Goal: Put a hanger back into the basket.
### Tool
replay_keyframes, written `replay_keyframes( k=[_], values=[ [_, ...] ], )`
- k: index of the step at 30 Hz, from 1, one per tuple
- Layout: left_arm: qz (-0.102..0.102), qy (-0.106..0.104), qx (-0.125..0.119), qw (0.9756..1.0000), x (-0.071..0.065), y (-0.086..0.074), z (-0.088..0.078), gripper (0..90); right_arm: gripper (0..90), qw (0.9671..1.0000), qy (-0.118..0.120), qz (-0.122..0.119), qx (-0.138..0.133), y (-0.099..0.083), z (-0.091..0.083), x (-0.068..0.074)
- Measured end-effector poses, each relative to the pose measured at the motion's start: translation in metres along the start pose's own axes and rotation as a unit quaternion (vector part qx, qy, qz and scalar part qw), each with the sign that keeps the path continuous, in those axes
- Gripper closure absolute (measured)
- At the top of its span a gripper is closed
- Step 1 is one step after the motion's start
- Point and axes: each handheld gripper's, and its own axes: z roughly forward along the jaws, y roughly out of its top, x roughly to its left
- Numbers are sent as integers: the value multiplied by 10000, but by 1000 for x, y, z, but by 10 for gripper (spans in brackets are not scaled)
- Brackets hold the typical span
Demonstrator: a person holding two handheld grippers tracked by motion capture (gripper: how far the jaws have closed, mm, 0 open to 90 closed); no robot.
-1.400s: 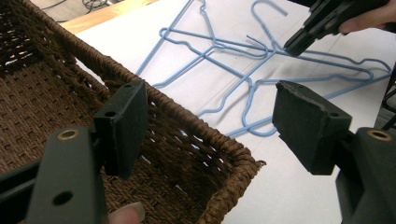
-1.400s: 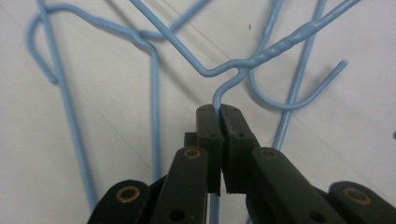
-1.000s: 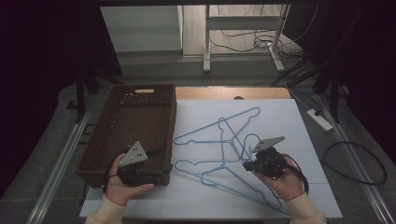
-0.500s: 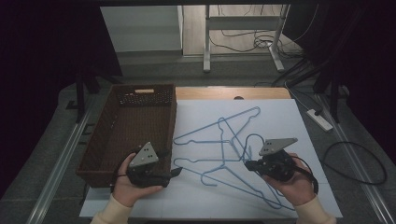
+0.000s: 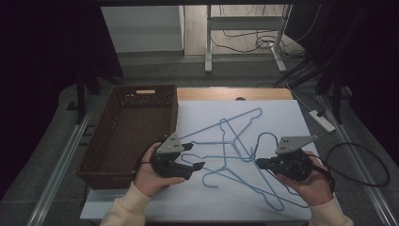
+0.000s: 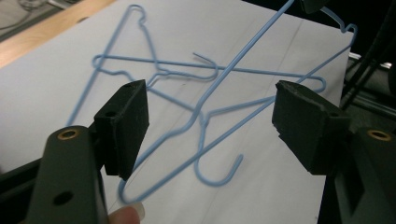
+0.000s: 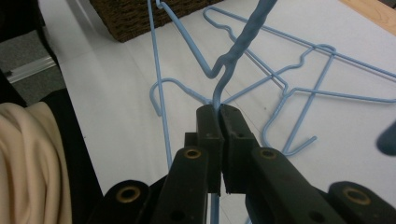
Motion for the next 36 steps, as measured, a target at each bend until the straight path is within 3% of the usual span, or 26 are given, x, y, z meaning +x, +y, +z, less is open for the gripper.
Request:
replay_keyframes(
  k=[2,5,6,7,10,13,14,15,16,22,24,31,36],
  values=[
    [33,-68,59,10000,-1,4,6,283,882,10000,17,-7,1,0,0,-1],
    [139,-256,313,9991,0,17,32,298,882,10000,60,-25,-1,-2,-2,-3],
    [139,-256,313,9991,0,17,32,311,882,10000,55,-17,3,-2,-2,-3],
    [146,-328,478,9982,2,22,45,322,882,10000,66,-1,4,-3,-2,-4],
    [219,-435,716,9962,5,26,62,385,882,10000,75,1,-10,-3,-2,-5],
    [256,-537,873,9944,6,27,71,537,882,10000,87,24,-20,-4,-2,-7],
    [304,-553,950,9935,5,28,75,537,882,10000,87,24,-20,-4,-2,-7],
    [365,-513,985,9931,4,28,77,592,882,10000,72,37,-20,-5,-3,-8],
    [370,-536,1036,9925,3,29,78,716,880,10000,67,65,-8,-6,-3,-10],
    [720,-937,1292,9845,-11,32,78,829,872,9997,-54,212,-116,-12,-7,-18],
    [771,-992,1316,9833,-16,33,75,856,863,9996,-100,223,-162,-13,-6,-20],
    [548,-870,1267,9866,-18,36,58,868,826,9983,-197,301,-465,-13,2,-20],
    [310,-648,1068,9917,-15,37,44,868,648,9943,-321,448,-908,-12,4,-20]
  ],
)
